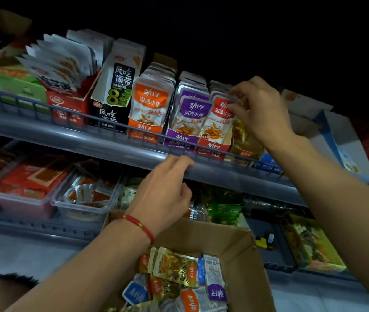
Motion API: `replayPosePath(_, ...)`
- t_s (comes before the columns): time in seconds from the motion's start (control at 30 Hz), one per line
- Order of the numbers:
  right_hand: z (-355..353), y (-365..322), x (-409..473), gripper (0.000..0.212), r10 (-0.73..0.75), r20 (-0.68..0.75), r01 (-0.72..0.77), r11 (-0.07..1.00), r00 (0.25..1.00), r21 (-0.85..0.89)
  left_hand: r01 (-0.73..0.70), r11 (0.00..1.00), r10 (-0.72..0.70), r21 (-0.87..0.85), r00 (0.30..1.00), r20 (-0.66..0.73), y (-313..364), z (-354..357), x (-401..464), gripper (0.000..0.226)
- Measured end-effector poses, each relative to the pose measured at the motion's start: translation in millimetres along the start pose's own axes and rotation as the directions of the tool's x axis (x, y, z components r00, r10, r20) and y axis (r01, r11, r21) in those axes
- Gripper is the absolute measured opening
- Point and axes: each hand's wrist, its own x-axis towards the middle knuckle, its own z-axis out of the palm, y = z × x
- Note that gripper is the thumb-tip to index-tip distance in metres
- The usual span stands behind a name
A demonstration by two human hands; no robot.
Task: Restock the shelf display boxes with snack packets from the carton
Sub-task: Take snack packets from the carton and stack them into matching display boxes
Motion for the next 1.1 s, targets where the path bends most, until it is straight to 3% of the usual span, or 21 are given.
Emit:
replayPosePath(0.27,-21.2,-21.1,-73.3,0.024,-0.059,-0.101,0.076,0.982,0.993,0.173,-0.025,0.995,0.015,0.099,0.994,0.106,-11.0,8.2,-9.8,0.039)
replayPosePath(0.37,-17.0,-32.3,-124.8,0.023,-0.049,0.009,0.045,0.96,0.999,0.278,-0.065,0.982,0.028,0.179,0.979,0.2,-18.0,17.9,-18.8,0.035)
replayPosePath(0.5,7.1,-33.8,-186.1,0.027,-0.084,0.331,-0.009,0.963,0.94,0.27,-0.131,0.953,0.021,0.273,0.928,0.372,-26.8,39.0,-35.6,0.03)
replayPosePath(0.6,22.3,-25.5,-209.8,0.026,-0.111,0.609,-0.063,0.964,0.786,0.257,-0.154,0.934,-0.037,0.322,0.855,0.517,-36.3,61.0,-52.9,0.024)
replayPosePath(0.67,26.6,-19.8,-215.4,0.025,-0.125,0.71,-0.133,0.946,0.693,0.296,-0.138,0.927,-0.123,0.348,0.766,0.632,-45.4,76.4,-64.1,0.025)
replayPosePath(0.8,32.6,-12.2,-220.5,0.026,-0.161,0.778,-0.255,0.888,0.608,0.383,-0.206,0.885,-0.247,0.418,0.555,0.795,-64.5,110.5,-81.7,0.04)
replayPosePath(0.9,34.2,-9.6,-218.8,0.026,-0.169,0.786,-0.292,0.866,0.594,0.407,-0.234,0.89,-0.246,0.391,0.475,0.845,-78.2,137.6,-95.1,0.054)
replayPosePath(1.1,33.3,-8.1,-217.5,0.024,-0.143,0.773,-0.339,0.839,0.618,0.426,-0.307,0.864,-0.154,0.398,0.592,0.791,-90.8,172.7,-105.3,0.062)
